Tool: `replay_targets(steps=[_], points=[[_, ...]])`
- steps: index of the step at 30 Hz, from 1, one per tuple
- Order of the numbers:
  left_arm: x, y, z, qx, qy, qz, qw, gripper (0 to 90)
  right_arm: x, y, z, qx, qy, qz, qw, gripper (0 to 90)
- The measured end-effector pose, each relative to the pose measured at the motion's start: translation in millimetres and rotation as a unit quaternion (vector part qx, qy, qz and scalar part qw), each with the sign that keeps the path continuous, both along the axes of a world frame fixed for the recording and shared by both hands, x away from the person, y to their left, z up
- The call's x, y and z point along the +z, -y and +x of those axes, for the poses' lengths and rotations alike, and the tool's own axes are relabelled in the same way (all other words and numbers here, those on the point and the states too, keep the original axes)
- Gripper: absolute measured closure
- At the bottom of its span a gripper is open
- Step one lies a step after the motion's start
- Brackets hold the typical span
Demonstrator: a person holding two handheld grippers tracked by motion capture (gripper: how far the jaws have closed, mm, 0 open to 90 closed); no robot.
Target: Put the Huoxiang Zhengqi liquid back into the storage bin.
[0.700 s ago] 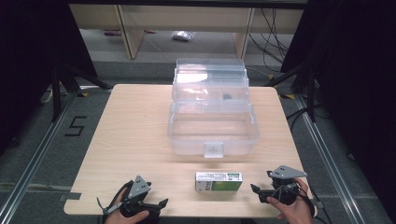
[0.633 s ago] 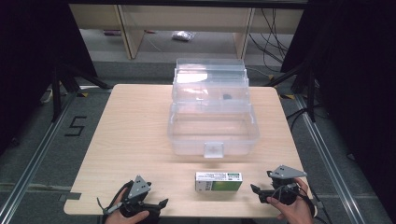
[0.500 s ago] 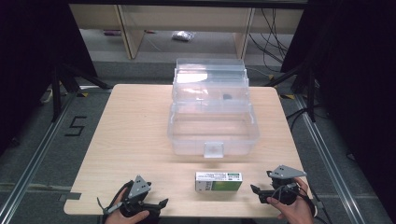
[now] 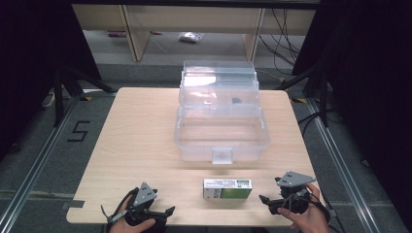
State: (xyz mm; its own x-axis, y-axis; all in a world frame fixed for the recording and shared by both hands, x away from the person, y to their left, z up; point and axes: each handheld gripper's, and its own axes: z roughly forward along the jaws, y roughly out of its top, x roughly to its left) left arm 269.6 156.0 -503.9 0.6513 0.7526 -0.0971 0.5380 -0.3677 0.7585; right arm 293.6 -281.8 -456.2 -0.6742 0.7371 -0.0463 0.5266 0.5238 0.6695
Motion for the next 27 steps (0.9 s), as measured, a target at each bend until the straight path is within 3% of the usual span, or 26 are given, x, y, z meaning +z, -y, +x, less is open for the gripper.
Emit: replay_targets(steps=[11,21,26,27], points=[[0.2,0.1,0.1,0.005,0.002,0.007,1.0,14.8,9.6,-12.5,1.5,0.026,0.009,-0.017,0.9995,17.9],[0.8,-1.0,0.6,-0.004,0.002,0.008,1.0,14.8,16.3,-18.0,1.7,0.037,0.004,-0.024,0.999,18.0],[0.5,-0.6,0.3,-0.002,-0.001,0.007,1.0,14.8,18.5,-22.6,6.3,0.052,0.017,-0.037,0.9978,18.0],[0.9,-0.8,0.7,-0.004,0.002,0.008,1.0,14.8,19.3,-24.6,6.0,0.051,0.008,-0.037,0.998,18.0]])
